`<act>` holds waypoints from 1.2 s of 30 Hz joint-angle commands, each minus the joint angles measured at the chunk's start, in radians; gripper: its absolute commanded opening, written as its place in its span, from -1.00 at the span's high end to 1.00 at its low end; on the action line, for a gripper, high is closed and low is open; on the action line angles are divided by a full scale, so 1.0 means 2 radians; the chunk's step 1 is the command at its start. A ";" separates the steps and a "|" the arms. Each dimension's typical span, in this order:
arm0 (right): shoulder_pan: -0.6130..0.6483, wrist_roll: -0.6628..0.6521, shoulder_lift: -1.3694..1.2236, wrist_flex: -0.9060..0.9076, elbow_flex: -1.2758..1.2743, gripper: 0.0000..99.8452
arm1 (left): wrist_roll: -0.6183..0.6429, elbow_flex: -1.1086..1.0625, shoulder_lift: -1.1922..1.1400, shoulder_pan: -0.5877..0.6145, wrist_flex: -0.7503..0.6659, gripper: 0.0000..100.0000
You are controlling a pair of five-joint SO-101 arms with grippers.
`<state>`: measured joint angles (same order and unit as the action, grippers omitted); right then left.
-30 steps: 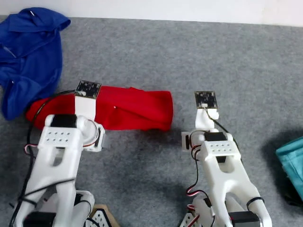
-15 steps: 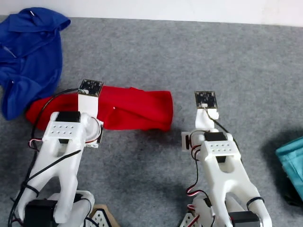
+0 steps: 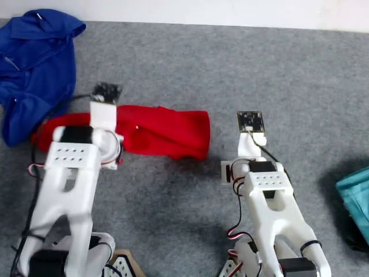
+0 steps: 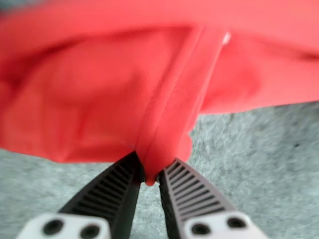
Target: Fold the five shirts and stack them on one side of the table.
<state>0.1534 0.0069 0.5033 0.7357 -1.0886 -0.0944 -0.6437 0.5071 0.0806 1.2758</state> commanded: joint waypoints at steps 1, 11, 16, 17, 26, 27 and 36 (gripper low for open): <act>0.003 -0.007 0.011 -0.006 0.006 0.98 | -0.004 0.076 0.072 -0.010 0.050 0.99; 0.003 -0.007 0.011 -0.006 0.006 0.98 | -0.006 0.068 0.200 -0.007 0.094 0.99; 0.003 -0.007 0.011 -0.006 0.005 0.98 | -0.006 -0.021 0.214 -0.007 0.078 0.99; 0.003 -0.007 0.011 -0.006 0.005 0.98 | -0.006 -0.037 0.214 -0.007 0.068 0.98; 0.003 -0.008 0.011 -0.006 0.005 0.98 | -0.005 -0.089 0.215 -0.007 0.046 0.45; 0.003 -0.008 0.011 -0.006 0.005 0.98 | -0.005 -0.089 0.215 -0.007 0.046 0.42; 0.003 -0.008 0.011 -0.006 0.006 0.98 | -0.005 -0.066 0.215 -0.007 0.047 0.55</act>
<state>0.1534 0.0069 0.5033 0.7357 -1.0886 -0.0944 -0.8186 0.9183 0.0775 1.3848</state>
